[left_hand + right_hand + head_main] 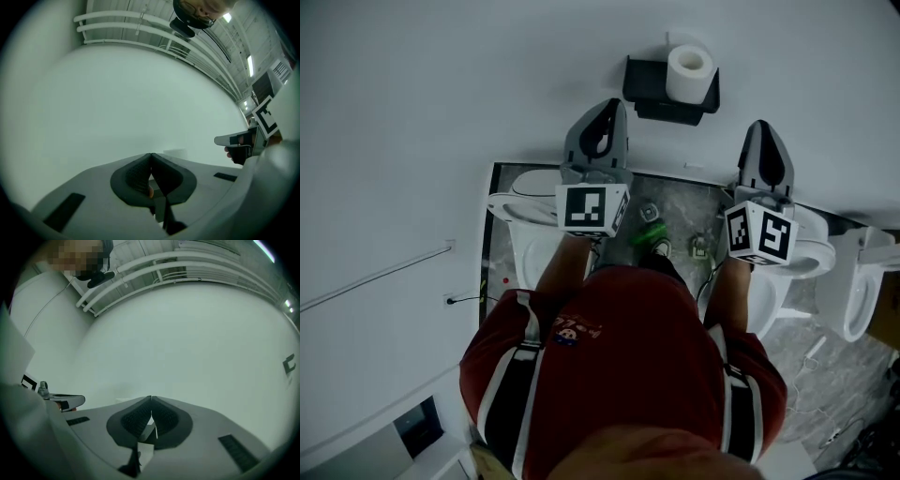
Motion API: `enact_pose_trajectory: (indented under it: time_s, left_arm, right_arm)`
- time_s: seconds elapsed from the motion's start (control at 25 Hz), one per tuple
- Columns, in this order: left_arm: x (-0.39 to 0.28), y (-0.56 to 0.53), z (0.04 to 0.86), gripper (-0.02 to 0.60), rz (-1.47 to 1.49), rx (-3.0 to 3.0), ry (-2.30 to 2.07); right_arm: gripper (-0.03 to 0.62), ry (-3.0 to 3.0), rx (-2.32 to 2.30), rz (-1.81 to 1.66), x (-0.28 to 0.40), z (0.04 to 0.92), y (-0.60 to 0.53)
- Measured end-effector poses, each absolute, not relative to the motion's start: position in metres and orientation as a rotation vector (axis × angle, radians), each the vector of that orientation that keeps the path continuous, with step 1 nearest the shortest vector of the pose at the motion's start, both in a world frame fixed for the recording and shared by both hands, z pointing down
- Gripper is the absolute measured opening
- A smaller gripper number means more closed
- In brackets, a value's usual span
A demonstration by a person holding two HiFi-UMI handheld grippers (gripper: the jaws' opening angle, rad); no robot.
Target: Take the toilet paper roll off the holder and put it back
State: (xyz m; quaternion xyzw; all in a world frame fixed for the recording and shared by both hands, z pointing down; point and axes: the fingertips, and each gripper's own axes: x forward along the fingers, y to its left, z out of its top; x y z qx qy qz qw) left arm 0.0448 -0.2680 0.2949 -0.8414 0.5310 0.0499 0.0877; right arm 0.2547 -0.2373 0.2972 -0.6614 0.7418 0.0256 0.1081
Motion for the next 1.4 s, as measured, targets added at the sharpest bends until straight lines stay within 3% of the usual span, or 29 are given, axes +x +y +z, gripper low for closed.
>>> enact_pose_trajectory:
  time_s: [1.4]
  left_arm:
    - [0.027,-0.351,0.298,0.018,0.229,-2.583,1.514]
  right_arm:
    - [0.011,2.15,-2.014,0.14,0.232,0.28,-0.307]
